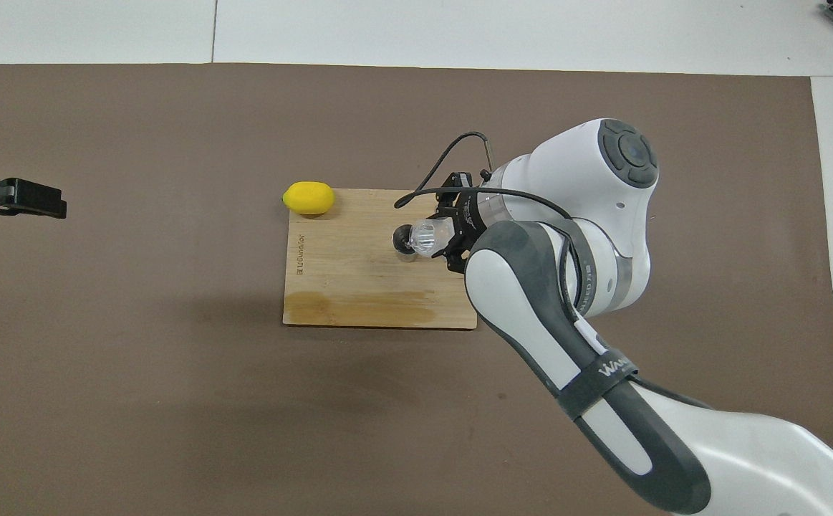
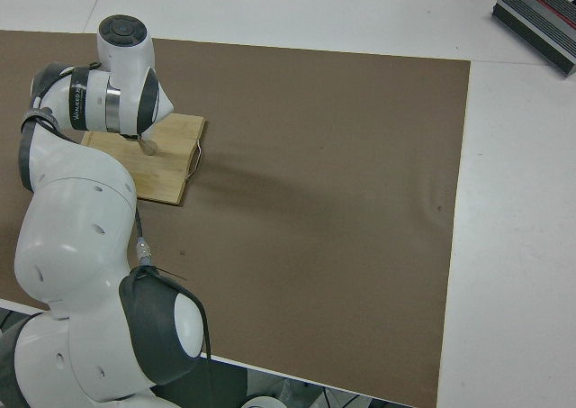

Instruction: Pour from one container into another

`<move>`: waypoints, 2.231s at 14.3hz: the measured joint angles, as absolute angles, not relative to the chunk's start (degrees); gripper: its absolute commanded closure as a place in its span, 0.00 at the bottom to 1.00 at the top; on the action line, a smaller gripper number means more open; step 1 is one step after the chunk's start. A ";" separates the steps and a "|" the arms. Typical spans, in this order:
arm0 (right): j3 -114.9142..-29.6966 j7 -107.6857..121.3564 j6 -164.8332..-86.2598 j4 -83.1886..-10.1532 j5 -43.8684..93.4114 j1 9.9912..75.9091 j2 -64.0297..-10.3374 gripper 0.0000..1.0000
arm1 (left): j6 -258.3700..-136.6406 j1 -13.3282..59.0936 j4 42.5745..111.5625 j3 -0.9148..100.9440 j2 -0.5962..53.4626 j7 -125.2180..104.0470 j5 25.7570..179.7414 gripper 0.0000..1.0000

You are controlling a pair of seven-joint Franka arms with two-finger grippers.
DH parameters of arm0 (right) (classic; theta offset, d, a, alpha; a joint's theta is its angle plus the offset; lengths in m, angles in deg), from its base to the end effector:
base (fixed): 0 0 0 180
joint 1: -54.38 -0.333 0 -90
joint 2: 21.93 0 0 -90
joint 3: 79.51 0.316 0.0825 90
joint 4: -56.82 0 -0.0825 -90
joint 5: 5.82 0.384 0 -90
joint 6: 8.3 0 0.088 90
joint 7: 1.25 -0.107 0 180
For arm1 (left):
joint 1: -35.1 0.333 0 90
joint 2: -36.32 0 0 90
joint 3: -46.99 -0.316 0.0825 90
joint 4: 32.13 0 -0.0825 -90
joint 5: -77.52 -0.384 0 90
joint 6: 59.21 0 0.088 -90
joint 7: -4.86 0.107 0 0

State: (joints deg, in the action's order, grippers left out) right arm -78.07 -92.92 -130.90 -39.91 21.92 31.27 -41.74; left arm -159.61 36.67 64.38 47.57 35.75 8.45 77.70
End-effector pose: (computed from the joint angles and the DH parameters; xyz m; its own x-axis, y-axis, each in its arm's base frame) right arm 0.5983 0.2933 0.4121 0.1470 -0.8931 -0.4252 -0.9887 -0.1458 -0.0358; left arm 0.5708 0.0096 0.5810 0.9973 -0.0448 0.0580 -0.0449 -0.9990 -0.0004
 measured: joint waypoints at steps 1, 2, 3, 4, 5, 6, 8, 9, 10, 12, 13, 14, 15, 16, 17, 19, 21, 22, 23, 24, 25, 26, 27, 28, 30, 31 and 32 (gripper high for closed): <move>-78.07 -92.92 -130.90 -39.90 21.92 31.27 -41.74 1.00 | -158.79 36.68 64.25 47.37 35.95 8.45 77.69 0.00; -78.07 -92.92 -130.91 -39.88 21.91 31.27 -41.74 1.00 | -158.01 36.70 64.19 47.24 36.28 8.45 77.68 0.00; -78.08 -92.92 -130.91 -39.87 21.89 31.27 -41.74 1.00 | -157.59 36.75 64.19 47.19 36.66 8.45 77.67 0.00; -78.09 -92.92 -130.91 -39.87 21.88 31.27 -41.75 1.00 | -157.58 36.75 64.19 47.21 36.96 8.45 77.67 0.00; -78.10 -92.92 -130.91 -39.87 21.87 31.27 -41.76 1.00 | -157.58 36.75 64.19 47.23 37.17 8.45 77.67 0.00; -78.10 -92.92 -130.91 -39.87 21.78 31.27 -41.77 1.00 | -157.58 36.78 64.19 47.22 37.27 8.45 77.66 0.00; -78.09 -92.99 -130.91 -39.83 21.24 31.27 -41.77 1.00 | -157.59 36.89 64.19 47.20 37.28 8.45 77.65 0.00; -78.09 -93.02 -130.91 -39.81 21.08 31.27 -41.77 1.00 | -157.59 36.89 64.19 47.20 37.28 8.45 77.65 0.00; -78.08 -93.02 -130.91 -39.79 21.03 31.26 -41.78 1.00 | -157.61 36.86 64.19 47.23 37.28 8.45 77.65 0.00; -78.08 -93.03 -130.91 -39.75 21.02 31.26 -41.79 1.00 | -157.62 36.81 64.19 47.44 37.28 8.44 77.65 0.00; -78.08 -93.03 -130.93 -39.73 21.02 31.26 -41.79 1.00 | -157.62 36.81 64.19 47.47 37.28 8.44 77.65 0.00; -78.08 -93.03 -131.01 -39.71 21.00 31.25 -41.80 1.00 | -157.62 36.82 64.19 47.46 37.28 8.44 77.65 0.00; -78.08 -93.03 -131.08 -39.67 20.92 31.25 -41.80 1.00 | -157.63 36.81 64.19 47.46 37.28 8.44 77.65 0.00; -78.08 -93.08 -131.15 -39.65 20.82 31.25 -41.81 1.00 | -157.63 36.81 64.19 47.47 37.28 8.43 77.65 0.00; -78.08 -93.19 -131.23 -39.63 20.81 31.25 -41.81 1.00 | -157.64 36.81 64.19 47.47 37.28 8.42 77.65 0.00; -78.06 -93.33 -131.28 -39.61 20.80 31.17 -41.82 1.00 | -157.73 36.81 64.19 47.47 37.28 8.37 77.65 0.00; -78.06 -93.40 -131.35 -39.60 20.79 30.83 -41.83 1.00 | -157.85 36.81 64.19 47.47 37.28 8.34 77.65 0.00; -78.06 -93.45 -131.43 -39.60 20.78 30.67 -41.83 1.00 | -157.91 36.81 64.19 47.49 37.28 8.31 77.65 0.00; -78.06 -93.47 -131.59 -39.60 20.76 30.59 -41.83 1.00 | -157.97 36.81 64.19 47.49 37.28 8.29 77.65 0.00; -78.06 -93.49 -132.01 -39.60 20.73 30.56 -41.85 1.00 | -158.03 36.81 64.18 47.49 37.28 8.27 77.65 0.00; -78.07 -93.50 -132.29 -39.60 20.70 30.56 -41.87 1.00 | -158.04 36.81 64.18 47.49 37.28 8.25 77.65 0.00; -78.07 -93.52 -132.38 -39.60 20.67 30.56 -41.88 1.00 | -158.05 36.81 64.18 47.49 37.28 8.25 77.65 0.00; -78.07 -93.53 -132.40 -39.60 20.63 30.56 -41.89 1.00 | -158.05 36.81 64.18 47.49 37.28 8.25 77.65 0.00; -78.07 -93.54 -132.40 -39.60 20.60 30.56 -41.90 1.00 | -158.05 36.81 64.18 47.49 37.28 8.25 77.65 0.00; -78.07 -93.55 -132.41 -39.60 20.49 30.56 -41.90 1.00 | -158.00 36.82 64.18 47.49 37.28 8.24 77.65 0.00; -78.07 -93.57 -132.41 -39.60 20.15 30.56 -41.90 1.00 | -157.79 36.85 64.17 47.47 37.30 8.24 77.65 0.00; -78.07 -93.70 -132.41 -39.60 19.65 30.56 -41.91 1.00 | -157.42 36.87 64.15 47.40 37.37 8.24 77.65 0.00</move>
